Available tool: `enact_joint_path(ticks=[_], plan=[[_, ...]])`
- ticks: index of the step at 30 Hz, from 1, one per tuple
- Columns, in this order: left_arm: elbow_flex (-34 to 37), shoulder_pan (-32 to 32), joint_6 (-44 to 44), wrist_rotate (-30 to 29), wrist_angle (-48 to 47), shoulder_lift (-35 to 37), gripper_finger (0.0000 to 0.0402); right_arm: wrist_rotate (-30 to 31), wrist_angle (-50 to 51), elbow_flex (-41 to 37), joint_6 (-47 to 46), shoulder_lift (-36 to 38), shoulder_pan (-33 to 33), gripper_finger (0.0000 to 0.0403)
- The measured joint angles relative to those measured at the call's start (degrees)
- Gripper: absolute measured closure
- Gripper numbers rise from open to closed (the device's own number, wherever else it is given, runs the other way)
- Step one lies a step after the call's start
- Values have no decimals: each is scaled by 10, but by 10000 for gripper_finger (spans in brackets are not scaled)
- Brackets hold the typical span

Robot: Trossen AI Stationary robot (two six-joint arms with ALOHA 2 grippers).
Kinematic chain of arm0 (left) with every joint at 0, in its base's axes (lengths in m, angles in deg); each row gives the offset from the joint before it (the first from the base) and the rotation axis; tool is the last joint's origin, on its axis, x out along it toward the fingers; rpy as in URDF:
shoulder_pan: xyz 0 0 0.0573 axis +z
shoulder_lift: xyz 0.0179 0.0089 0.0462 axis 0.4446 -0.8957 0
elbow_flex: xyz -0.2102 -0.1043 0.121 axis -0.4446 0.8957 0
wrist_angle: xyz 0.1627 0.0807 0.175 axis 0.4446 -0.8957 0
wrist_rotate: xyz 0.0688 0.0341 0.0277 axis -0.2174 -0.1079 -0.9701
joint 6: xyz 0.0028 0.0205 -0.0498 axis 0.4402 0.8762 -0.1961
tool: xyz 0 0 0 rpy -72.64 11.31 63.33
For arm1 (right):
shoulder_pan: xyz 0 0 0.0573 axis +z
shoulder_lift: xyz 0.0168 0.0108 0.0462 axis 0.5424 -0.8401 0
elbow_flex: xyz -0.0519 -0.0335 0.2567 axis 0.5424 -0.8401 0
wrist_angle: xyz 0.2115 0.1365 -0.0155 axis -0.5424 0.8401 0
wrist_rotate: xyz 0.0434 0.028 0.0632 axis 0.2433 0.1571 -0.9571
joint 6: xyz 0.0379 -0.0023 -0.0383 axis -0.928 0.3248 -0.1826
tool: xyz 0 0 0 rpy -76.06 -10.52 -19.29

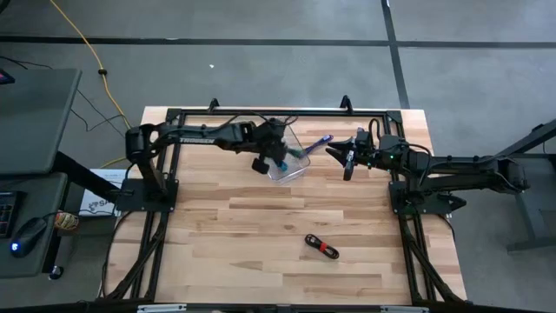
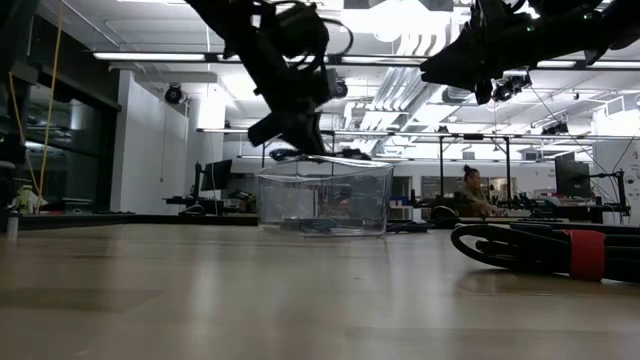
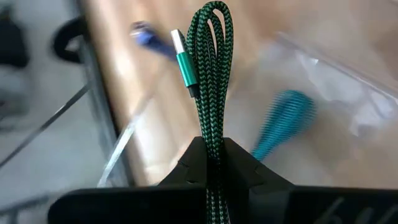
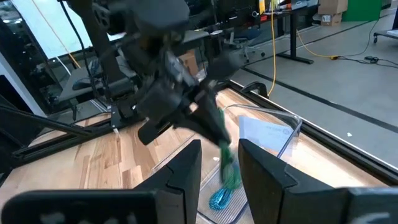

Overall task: Pick and place USB-C Cables
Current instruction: Put the green charger cable into the transparent bin

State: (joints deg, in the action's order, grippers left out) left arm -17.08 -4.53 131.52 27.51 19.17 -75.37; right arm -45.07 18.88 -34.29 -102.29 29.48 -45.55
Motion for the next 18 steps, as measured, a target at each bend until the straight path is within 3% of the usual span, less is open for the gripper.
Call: enact_joint_path(ticks=[6, 18], plan=[[1, 6, 66, 32, -15, -13, 401, 0, 0, 0, 0, 0, 0, 304], [-67, 44, 37, 74, -83, -55, 401, 0, -4, 0, 0, -3, 0, 304]])
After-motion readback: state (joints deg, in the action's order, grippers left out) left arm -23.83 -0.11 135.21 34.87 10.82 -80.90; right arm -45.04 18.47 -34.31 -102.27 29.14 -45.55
